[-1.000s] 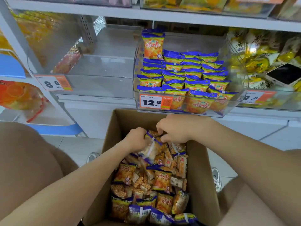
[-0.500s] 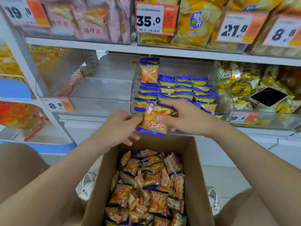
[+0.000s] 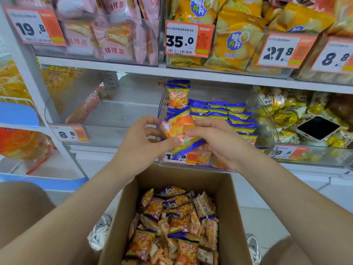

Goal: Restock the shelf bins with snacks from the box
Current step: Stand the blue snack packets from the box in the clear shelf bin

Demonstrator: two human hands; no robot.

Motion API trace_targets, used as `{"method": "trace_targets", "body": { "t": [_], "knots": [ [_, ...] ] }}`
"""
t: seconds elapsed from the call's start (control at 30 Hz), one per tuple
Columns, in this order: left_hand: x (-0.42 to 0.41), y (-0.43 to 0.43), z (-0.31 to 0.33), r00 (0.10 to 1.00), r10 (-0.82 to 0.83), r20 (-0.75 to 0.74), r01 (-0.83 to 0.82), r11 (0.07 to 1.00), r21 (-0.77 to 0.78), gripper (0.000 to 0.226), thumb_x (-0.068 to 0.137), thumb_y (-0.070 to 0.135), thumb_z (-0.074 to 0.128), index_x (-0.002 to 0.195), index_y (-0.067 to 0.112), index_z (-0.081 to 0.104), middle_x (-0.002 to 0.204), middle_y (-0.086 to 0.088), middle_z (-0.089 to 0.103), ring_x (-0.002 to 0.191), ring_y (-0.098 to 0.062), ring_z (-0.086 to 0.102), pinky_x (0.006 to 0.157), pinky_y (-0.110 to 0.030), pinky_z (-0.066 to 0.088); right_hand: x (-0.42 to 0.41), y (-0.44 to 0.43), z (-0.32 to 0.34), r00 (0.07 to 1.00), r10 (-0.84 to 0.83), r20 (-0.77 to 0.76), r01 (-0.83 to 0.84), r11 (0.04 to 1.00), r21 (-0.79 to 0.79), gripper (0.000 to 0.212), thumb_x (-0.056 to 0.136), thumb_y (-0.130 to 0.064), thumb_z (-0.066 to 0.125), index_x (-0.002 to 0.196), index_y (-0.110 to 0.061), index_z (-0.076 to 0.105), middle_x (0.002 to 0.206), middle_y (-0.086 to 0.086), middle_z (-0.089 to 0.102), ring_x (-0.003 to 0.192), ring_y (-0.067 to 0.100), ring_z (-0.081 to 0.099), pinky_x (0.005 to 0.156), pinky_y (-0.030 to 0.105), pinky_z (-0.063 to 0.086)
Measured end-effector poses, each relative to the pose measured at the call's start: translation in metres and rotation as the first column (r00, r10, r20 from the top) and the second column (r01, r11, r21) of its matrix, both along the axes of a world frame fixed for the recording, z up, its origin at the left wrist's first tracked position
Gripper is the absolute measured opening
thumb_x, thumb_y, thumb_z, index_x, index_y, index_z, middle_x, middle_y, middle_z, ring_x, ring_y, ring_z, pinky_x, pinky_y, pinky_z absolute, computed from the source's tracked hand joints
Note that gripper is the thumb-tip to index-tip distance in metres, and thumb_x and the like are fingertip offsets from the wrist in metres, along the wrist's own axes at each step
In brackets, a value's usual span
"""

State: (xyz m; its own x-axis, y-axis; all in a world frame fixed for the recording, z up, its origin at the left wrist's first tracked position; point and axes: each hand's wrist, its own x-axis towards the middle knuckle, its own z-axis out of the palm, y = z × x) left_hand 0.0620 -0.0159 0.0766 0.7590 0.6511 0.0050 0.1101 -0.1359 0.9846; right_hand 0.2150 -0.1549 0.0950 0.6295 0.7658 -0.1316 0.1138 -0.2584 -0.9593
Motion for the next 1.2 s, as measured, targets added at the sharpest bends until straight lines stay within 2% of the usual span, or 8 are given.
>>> {"method": "trace_targets", "body": {
  "t": [0.13, 0.33, 0.47, 0.57, 0.7, 0.87, 1.03, 1.2],
  "knots": [
    [-0.002, 0.005, 0.005, 0.991, -0.133, 0.033, 0.128, 0.985, 0.113, 0.047, 0.086, 0.025, 0.084, 0.128, 0.033, 0.066, 0.112, 0.007, 0.076, 0.099, -0.013, 0.075, 0.082, -0.036, 0.064, -0.004, -0.003, 0.018, 0.904, 0.188, 0.384, -0.159, 0.981, -0.106, 0.016, 0.096, -0.021, 0.072, 0.109, -0.030, 0.075, 0.056, -0.016, 0.063, 0.048, 0.007, 0.056, 0.049, 0.023, 0.046],
    [0.000, 0.015, 0.003, 0.987, 0.029, 0.156, -0.033, 0.999, 0.023, 0.033, 0.082, 0.029, 0.087, 0.107, 0.016, 0.070, 0.101, 0.003, 0.079, 0.099, -0.015, 0.076, 0.091, -0.048, 0.061, -0.002, 0.011, 0.008, 0.998, 0.002, -0.063, 0.003, 0.997, 0.079, 0.057, 0.086, -0.030, 0.086, 0.136, -0.020, 0.060, 0.111, 0.010, 0.078, 0.101, 0.025, 0.077, 0.095, 0.045, 0.061],
    [0.005, 0.012, 0.001, 0.983, 0.044, 0.179, -0.080, 0.977, 0.198, 0.034, 0.087, 0.037, 0.082, 0.109, 0.017, 0.065, 0.104, 0.009, 0.076, 0.098, -0.007, 0.072, 0.077, -0.022, 0.058, -0.002, 0.016, 0.002, 0.979, 0.060, -0.195, -0.030, 0.988, 0.151, 0.027, 0.093, -0.018, 0.079, 0.114, -0.004, 0.069, 0.116, 0.023, 0.074, 0.107, 0.036, 0.074, 0.099, 0.048, 0.059],
    [0.011, 0.020, -0.004, 0.993, 0.094, 0.073, -0.118, 0.841, 0.527, 0.026, 0.098, 0.046, 0.066, 0.120, 0.033, 0.062, 0.117, 0.022, 0.062, 0.104, 0.001, 0.059, 0.072, -0.007, 0.043, 0.015, 0.030, 0.001, 0.986, -0.109, 0.126, 0.091, 0.986, 0.140, 0.015, 0.096, -0.025, 0.077, 0.105, -0.016, 0.068, 0.101, 0.011, 0.078, 0.091, 0.024, 0.076, 0.083, 0.037, 0.061],
    [0.022, 0.032, -0.021, 0.993, 0.091, -0.078, -0.021, 0.774, 0.633, 0.043, 0.101, 0.029, 0.066, 0.141, 0.024, 0.051, 0.132, 0.012, 0.048, 0.115, -0.002, 0.050, 0.079, -0.005, 0.042, 0.058, 0.054, -0.014, 0.767, -0.349, 0.539, 0.306, 0.937, 0.170, 0.029, 0.094, -0.032, 0.078, 0.099, -0.011, 0.059, 0.084, 0.004, 0.071, 0.071, 0.013, 0.070, 0.064, 0.031, 0.049],
    [0.032, 0.038, -0.028, 0.981, 0.111, -0.161, 0.016, 0.775, 0.632, 0.044, 0.101, 0.022, 0.065, 0.142, 0.014, 0.051, 0.137, -0.002, 0.065, 0.121, -0.019, 0.062, 0.092, -0.031, 0.049, 0.096, 0.088, -0.028, 0.663, -0.331, 0.671, 0.328, 0.935, 0.136, 0.042, 0.096, -0.026, 0.076, 0.129, -0.005, 0.061, 0.083, 0.003, 0.068, 0.080, 0.022, 0.064, 0.070, 0.027, 0.026],
    [0.033, 0.044, -0.030, 0.979, 0.104, -0.175, 0.040, 0.746, 0.665, 0.041, 0.099, 0.023, 0.067, 0.137, 0.017, 0.052, 0.134, 0.001, 0.066, 0.117, -0.016, 0.063, 0.091, -0.032, 0.052, 0.108, 0.114, -0.042, 0.722, -0.058, 0.690, 0.190, 0.975, -0.116, 0.018, 0.097, -0.025, 0.074, 0.089, -0.011, 0.066, 0.064, -0.009, 0.054, 0.062, 0.003, 0.053, 0.062, 0.023, 0.033],
    [0.032, 0.043, -0.034, 0.983, 0.102, -0.151, 0.025, 0.745, 0.666, 0.040, 0.099, 0.021, 0.065, 0.137, 0.018, 0.053, 0.134, 0.000, 0.066, 0.117, -0.021, 0.064, 0.093, -0.037, 0.054, 0.104, 0.114, -0.041, 0.693, -0.118, 0.711, 0.235, 0.969, -0.069, 0.058, 0.094, -0.026, 0.078, 0.143, -0.016, 0.048, 0.086, 0.004, 0.070, 0.081, 0.015, 0.065, 0.074, 0.016, 0.042]
  ]
}}
